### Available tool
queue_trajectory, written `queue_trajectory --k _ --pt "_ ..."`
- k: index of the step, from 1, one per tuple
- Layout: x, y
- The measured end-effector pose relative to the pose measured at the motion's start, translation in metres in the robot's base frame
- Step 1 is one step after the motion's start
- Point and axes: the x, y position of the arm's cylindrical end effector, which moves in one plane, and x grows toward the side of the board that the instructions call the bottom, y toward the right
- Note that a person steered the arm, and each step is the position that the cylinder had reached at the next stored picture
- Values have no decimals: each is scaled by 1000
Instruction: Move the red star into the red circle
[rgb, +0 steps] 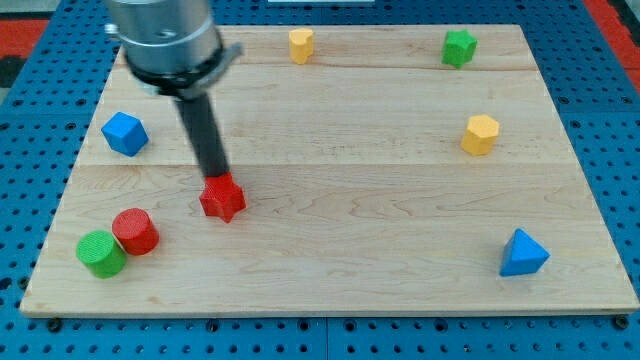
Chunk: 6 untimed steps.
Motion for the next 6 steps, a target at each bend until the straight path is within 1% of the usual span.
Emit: queue_trajectory --k 1,2,3,4,5,6 --pt "27 64" --pt "57 63" --pt "46 11" --pt "2 -31" --pt "-12 -27" --pt "-38 -42"
